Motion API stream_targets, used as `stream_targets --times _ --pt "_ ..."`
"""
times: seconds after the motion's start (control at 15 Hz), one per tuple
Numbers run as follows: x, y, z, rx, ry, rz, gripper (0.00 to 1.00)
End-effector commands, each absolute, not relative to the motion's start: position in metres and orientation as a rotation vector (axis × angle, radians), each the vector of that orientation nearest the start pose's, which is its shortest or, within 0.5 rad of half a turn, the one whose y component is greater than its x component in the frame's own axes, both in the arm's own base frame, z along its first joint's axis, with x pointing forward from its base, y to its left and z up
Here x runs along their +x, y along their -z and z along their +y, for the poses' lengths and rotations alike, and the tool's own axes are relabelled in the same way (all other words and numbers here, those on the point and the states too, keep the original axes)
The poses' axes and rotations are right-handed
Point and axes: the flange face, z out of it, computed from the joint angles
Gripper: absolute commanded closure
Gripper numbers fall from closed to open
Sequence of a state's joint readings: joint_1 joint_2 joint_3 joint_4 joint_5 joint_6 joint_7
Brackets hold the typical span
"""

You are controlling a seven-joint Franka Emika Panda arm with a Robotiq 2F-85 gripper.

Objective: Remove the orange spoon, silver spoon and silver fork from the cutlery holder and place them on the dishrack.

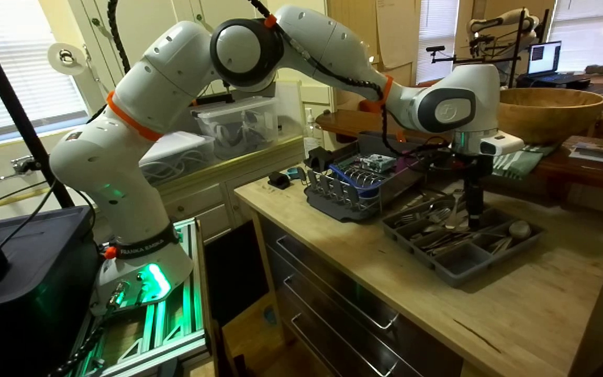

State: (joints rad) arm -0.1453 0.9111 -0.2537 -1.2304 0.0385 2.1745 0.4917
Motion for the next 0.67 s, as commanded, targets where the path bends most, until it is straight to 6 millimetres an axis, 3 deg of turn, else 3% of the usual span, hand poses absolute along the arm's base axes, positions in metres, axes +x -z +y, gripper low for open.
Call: stream_targets --times 0.0,0.2,0.27,0.33,0.47,0.6 --pt "0.721 -0.223 -0.247 -2.926 0.096 1.472 0.00" --pt "0.720 -0.214 -0.249 -2.841 0.087 1.590 0.01" --pt "0.719 -0.210 -0.250 -2.812 0.081 1.630 0.07" --pt "0.718 -0.205 -0.251 -2.781 0.075 1.669 0.04" --pt "0.716 -0.196 -0.252 -2.733 0.055 1.723 0.07" --pt "0.715 -0.190 -0.253 -2.697 0.038 1.764 0.18"
